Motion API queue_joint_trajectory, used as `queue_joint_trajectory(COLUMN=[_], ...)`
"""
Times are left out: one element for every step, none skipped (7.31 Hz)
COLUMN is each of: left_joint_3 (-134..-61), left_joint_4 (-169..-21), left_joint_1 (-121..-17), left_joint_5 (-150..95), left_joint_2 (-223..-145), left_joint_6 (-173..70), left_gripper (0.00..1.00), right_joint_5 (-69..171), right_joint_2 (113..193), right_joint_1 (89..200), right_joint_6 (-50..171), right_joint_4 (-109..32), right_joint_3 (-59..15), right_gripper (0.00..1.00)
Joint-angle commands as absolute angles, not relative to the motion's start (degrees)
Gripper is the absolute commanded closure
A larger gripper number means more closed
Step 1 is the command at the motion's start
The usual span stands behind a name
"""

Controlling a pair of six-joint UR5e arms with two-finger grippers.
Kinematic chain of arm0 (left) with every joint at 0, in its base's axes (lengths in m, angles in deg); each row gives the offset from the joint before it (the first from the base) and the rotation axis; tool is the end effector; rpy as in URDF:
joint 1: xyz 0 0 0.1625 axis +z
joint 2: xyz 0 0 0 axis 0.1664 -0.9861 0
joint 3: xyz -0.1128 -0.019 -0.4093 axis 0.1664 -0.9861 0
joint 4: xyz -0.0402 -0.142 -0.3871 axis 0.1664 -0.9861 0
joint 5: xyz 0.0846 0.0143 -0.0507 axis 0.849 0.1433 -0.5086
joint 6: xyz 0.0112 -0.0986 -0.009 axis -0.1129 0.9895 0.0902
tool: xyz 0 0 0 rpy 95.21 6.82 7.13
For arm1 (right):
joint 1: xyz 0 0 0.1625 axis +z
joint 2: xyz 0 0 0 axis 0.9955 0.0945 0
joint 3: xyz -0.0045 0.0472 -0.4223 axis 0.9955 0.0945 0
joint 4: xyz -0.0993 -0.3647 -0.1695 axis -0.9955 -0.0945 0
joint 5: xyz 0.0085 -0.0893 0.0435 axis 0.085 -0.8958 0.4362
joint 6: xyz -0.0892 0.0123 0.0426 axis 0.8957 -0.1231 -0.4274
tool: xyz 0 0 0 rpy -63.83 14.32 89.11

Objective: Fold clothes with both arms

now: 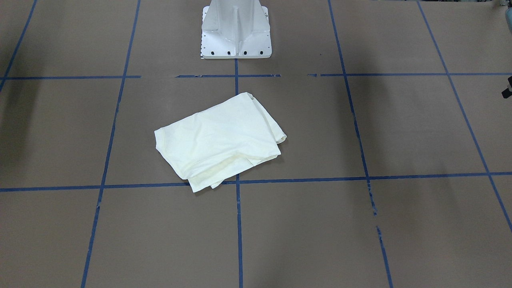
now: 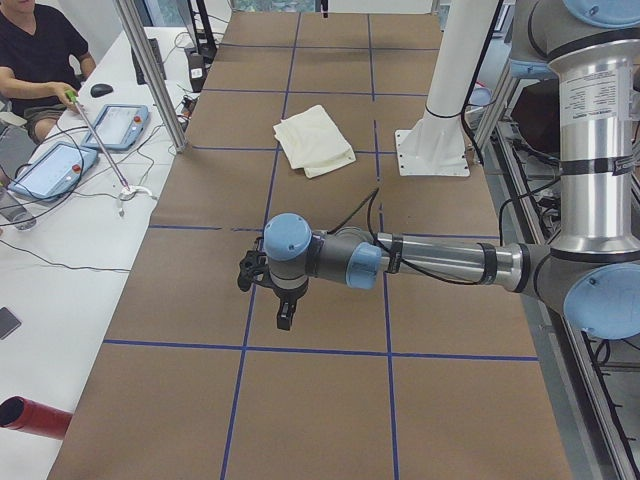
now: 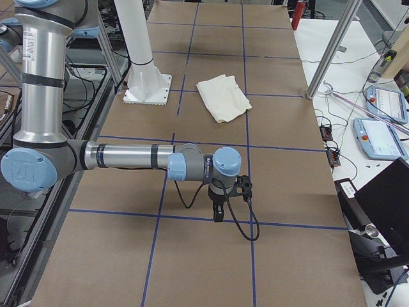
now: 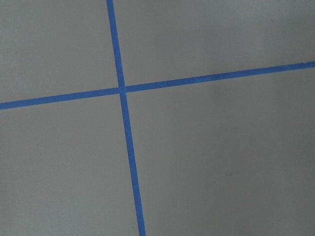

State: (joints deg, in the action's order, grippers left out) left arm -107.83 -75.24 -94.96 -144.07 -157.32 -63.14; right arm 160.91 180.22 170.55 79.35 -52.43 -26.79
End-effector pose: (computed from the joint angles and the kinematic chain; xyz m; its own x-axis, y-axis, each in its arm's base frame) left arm -0.0228 -0.4526 0.6004 0.6581 0.1433 -0.7392 -0.0448 0.9874 0.1516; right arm 0.0347 -0.4463 0.6514 0.7313 -0.0920 0.6758 0.0999 0.9946 0.0274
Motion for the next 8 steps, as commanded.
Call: queue_joint_trajectory(left_joint_3=[-107.7,-107.7,-107.5,-106.5,-105.0,-105.1,-104.9,-105.3], left_joint_4=[-74.9,-74.3,-73.5,-72.6,-72.6,-72.7,-72.8,-72.9], left_joint_1=[-95.0,-95.0,-95.3,-97.3,-100.5,-101.9,-102.0,-101.9], left_joint_5=[-143.8,-143.8,-143.8,-143.8,-143.7,-143.5,-141.3,-139.7], left_joint_2=[-157.1,-157.1,-156.9,-156.0,-155.3,-154.9,-154.5,-155.1], left_joint_6=[-63.0,-62.7,-62.5,-61.8,-62.0,-62.0,-62.1,-62.0], left_gripper=[0.0,0.0,0.0,0.0,0.0,0.0,0.0,0.0], right_joint_5=[160.9,160.9,160.9,160.9,160.9,160.9,160.9,160.9], right_joint_2=[179.8,179.7,179.8,179.8,179.8,179.9,179.9,179.8], right_joint_1=[171.6,171.6,171.7,171.7,171.6,171.6,171.7,171.7], right_joint_6=[79.4,79.3,79.2,79.1,79.1,79.1,79.1,79.1], right_joint_4=[-52.6,-52.6,-52.6,-52.5,-52.5,-52.5,-52.5,-52.6], right_joint_3=[-26.5,-26.5,-26.5,-26.5,-26.5,-26.4,-26.5,-26.5], right_gripper=[0.0,0.0,0.0,0.0,0.0,0.0,0.0,0.0])
